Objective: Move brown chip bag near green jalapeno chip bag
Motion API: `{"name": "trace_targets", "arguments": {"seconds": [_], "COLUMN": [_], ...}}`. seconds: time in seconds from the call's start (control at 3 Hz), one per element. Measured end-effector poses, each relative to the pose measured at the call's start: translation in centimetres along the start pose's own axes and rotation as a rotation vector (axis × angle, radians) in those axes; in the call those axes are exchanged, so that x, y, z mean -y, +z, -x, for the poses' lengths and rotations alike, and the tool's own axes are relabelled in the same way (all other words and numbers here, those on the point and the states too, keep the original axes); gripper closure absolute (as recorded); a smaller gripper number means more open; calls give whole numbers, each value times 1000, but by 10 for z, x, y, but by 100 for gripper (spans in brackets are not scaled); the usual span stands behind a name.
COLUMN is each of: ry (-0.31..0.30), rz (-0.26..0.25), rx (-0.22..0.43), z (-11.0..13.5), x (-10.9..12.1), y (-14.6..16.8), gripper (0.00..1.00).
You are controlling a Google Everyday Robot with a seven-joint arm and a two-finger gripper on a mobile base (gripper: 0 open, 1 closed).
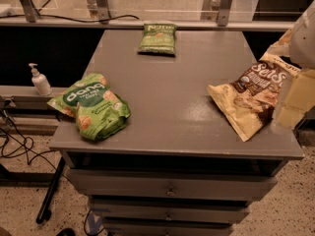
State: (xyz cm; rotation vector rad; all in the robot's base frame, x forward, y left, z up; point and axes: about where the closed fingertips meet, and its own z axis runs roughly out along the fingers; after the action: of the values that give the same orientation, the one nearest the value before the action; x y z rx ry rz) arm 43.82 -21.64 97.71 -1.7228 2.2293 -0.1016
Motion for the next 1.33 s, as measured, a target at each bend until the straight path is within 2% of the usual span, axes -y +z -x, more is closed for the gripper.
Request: {"name": "trace_targets", "arguments": {"seconds": [0.67,1.0,1.33], "ry": [-23,-74,-152], "rz": [-16,-42,-69], "rx": [15,50,107], "z": [-4,-20,-43], "x": [5,18,40], "y": [1,8,22], "gripper": [0,0,0]}}
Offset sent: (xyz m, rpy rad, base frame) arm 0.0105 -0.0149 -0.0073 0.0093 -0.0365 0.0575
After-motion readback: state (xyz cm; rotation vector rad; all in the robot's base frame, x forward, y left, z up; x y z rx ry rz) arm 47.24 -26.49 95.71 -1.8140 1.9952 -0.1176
